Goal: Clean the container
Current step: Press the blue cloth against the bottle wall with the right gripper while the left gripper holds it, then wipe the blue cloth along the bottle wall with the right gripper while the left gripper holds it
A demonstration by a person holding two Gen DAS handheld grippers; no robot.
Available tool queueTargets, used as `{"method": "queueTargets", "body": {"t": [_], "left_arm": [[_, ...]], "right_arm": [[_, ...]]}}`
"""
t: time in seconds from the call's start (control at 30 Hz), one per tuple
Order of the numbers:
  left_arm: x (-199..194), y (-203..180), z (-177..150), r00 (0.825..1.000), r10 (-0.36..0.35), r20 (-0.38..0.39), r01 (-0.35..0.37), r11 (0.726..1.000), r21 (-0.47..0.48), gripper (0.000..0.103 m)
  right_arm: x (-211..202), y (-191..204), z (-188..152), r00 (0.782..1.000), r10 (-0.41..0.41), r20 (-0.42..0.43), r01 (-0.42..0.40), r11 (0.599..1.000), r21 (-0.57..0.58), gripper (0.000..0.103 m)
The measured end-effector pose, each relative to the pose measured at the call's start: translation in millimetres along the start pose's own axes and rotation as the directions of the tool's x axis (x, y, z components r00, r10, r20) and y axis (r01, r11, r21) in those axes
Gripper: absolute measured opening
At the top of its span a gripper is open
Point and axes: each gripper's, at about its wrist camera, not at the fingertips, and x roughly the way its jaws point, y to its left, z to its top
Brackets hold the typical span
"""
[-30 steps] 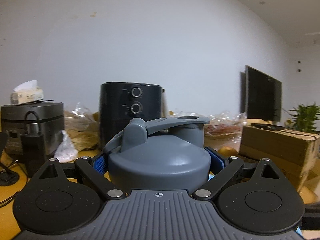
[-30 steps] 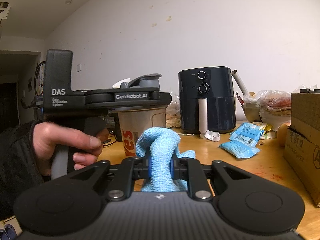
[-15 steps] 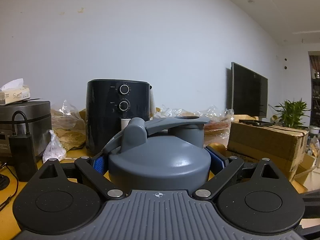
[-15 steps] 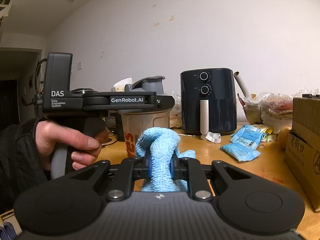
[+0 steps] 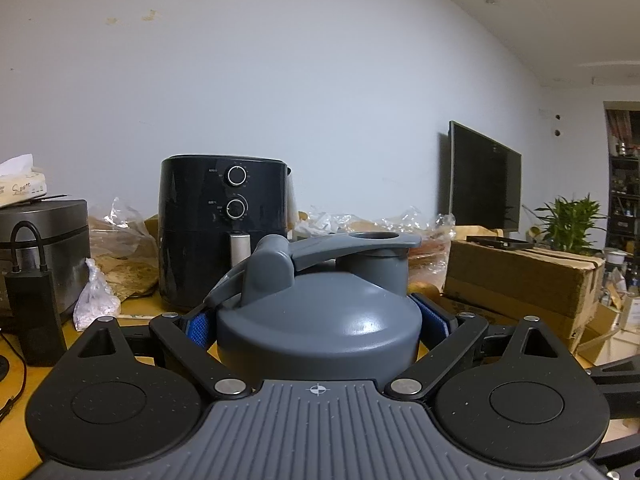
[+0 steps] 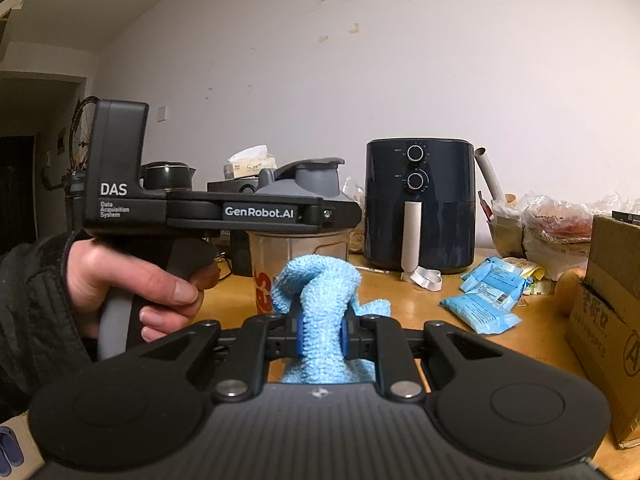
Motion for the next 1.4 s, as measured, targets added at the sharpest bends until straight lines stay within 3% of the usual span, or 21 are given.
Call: {"method": "queueTargets", "body": {"t": [0.6,0.97,1.4], "left_arm": [[1,3,0,1.0,-0.031,-0.002,0.031,1.0,0.003,0.096],[2,13,-2,0.994,-0.108,-0.002,0.108,0.994,0.01,0.096],[2,13,-2,0.993,-0.117,-0.008,0.117,0.993,0.013,0.096]], "right_arm": [[4,-6,-1,1.0,0.005,0.009,-0.005,1.0,0.02,0.013],[1,-7,-2,1.0,0.005,0.016,-0.005,1.0,0.02,0.013],[13,0,-1,0.999,0.033,0.009,-0.033,0.999,0.001,0.013]]}}
